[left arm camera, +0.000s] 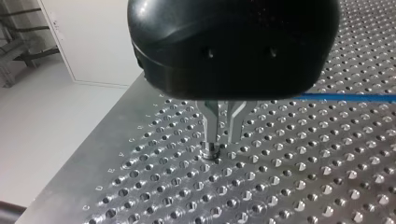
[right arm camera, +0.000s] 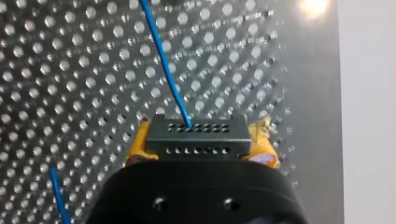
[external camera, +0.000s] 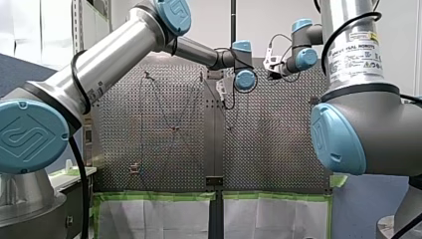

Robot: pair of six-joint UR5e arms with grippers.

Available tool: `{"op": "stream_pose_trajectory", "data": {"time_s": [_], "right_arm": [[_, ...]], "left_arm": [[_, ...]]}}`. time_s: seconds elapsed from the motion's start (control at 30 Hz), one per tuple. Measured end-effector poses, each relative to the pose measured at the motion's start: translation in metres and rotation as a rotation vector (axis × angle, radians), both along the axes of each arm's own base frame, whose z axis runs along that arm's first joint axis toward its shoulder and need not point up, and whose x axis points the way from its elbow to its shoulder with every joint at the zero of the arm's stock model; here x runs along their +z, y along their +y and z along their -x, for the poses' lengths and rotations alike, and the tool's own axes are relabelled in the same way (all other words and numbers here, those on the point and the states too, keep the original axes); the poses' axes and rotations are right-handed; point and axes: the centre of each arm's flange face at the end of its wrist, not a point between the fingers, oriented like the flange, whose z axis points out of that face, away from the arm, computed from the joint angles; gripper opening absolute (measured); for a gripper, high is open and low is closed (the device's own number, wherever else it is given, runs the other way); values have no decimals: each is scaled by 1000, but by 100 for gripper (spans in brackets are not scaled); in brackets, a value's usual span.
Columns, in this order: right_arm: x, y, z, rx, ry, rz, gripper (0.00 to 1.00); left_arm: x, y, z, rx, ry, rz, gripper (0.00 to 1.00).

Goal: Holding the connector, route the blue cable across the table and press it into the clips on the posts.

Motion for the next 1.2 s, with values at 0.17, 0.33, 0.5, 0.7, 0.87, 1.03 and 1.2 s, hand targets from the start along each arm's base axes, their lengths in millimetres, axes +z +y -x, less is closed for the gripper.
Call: {"op": "stream_pose_trajectory", "data": {"time_s": [0.17, 0.33, 0.5, 0.7, 0.87, 1.03, 1.2], "right_arm": [[0, 0, 0, 0, 0, 0, 0], [0, 0, 0, 0, 0, 0, 0], [0, 0, 0, 0, 0, 0, 0], [0, 0, 0, 0, 0, 0, 0], [0, 0, 0, 0, 0, 0, 0], [0, 0, 0, 0, 0, 0, 0], [0, 0, 0, 0, 0, 0, 0]], "left_arm": [[-2, -1, 2, -2, 10, -3, 96], [-6, 0, 6, -2, 30, -10, 100], [-10, 1, 11, 12, 62, -14, 100], [-12, -1, 23, 6, 101, -5, 100], [-11, -6, 37, -15, 130, 8, 100], [-4, -6, 53, -39, 150, 1, 100], [9, -6, 65, -80, 130, -1, 100]]}}
